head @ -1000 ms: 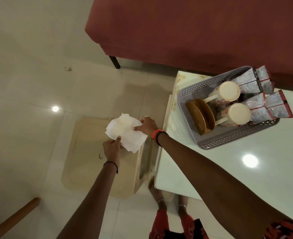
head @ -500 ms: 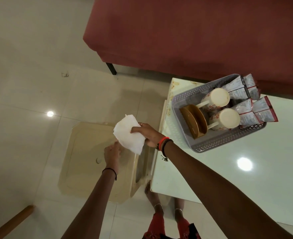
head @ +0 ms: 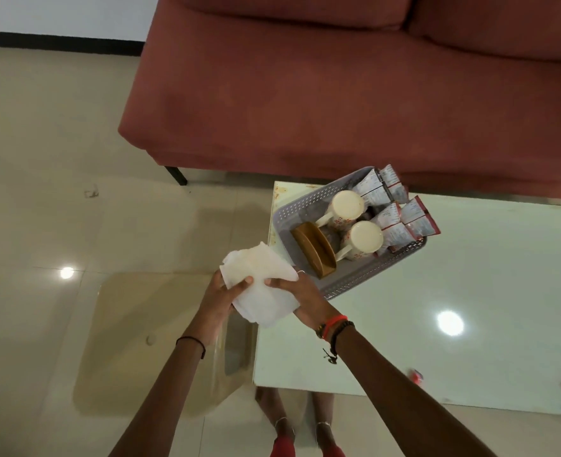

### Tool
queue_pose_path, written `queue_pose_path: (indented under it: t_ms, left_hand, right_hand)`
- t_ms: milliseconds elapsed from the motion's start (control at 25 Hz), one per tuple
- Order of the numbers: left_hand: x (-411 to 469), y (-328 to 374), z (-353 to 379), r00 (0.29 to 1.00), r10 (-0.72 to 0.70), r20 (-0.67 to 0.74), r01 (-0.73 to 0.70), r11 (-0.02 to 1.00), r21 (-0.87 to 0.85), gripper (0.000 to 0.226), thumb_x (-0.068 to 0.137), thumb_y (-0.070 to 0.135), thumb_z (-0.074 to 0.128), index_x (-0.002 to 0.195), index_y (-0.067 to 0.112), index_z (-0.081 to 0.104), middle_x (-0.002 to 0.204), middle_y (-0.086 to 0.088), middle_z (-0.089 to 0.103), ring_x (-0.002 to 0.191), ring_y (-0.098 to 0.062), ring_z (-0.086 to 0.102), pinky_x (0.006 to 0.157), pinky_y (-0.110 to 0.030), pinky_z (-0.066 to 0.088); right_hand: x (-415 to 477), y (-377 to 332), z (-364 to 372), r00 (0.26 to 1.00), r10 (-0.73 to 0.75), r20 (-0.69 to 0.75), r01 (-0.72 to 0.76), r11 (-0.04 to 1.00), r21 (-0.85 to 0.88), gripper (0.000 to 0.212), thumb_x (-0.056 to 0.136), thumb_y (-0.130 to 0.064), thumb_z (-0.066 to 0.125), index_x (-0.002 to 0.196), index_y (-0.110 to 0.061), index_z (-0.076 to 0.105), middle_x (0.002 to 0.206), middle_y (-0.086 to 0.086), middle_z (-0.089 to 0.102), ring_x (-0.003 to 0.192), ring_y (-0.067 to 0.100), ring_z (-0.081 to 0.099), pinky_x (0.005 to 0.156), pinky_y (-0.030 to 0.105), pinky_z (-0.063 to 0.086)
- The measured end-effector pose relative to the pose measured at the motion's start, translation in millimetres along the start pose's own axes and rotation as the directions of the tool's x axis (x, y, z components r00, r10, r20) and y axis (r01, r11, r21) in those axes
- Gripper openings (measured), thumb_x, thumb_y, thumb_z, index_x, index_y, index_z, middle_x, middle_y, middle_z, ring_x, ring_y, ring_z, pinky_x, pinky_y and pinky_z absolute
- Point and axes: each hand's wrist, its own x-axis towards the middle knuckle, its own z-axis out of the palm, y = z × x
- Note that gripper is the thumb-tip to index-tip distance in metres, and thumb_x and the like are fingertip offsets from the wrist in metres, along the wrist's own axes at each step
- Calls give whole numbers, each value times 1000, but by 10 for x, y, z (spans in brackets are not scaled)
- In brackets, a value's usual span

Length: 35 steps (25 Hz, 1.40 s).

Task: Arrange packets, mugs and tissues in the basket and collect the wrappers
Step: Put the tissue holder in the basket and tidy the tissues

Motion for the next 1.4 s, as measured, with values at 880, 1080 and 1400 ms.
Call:
queue_pose_path:
  t_ms: [880, 1080, 1400]
  left_hand:
    - [-24, 473, 1332, 931, -9, 365, -333, 390, 859, 49, 77, 16, 73, 124, 15, 58, 128, -7, 60, 110, -20, 54, 89, -24, 40]
    - [8, 626, 1389, 913, -7, 408, -391, 271, 880, 37, 78, 31, 72, 108, 10, 66, 104, -3, 57, 91, -15, 52, 64, -13, 37]
    - [75, 664, 1313, 929, -205, 307, -87, 687, 721, 36, 82, 39, 67, 110, 18, 66, 110, -1, 71, 103, -20, 67, 85, -26, 53]
  right_hand:
    - [-1200, -139, -965, 832, -324, -450, -18, 796, -605, 35, 79, -25, 73, 112, -14, 69, 107, 5, 71, 84, 12, 57, 63, 7, 40]
    - [-1262, -224, -1065, 849, -252, -464, -46, 841, -540, 32, 78, -23, 74, 105, -7, 70, 100, 9, 70, 83, 17, 58, 67, 18, 47]
    - [-1186, -257, -1179, 957, 17, -289, -39, 997, -72, 11, 84, -21, 67, 93, -16, 61, 100, 4, 64, 97, 23, 58, 82, 30, 51]
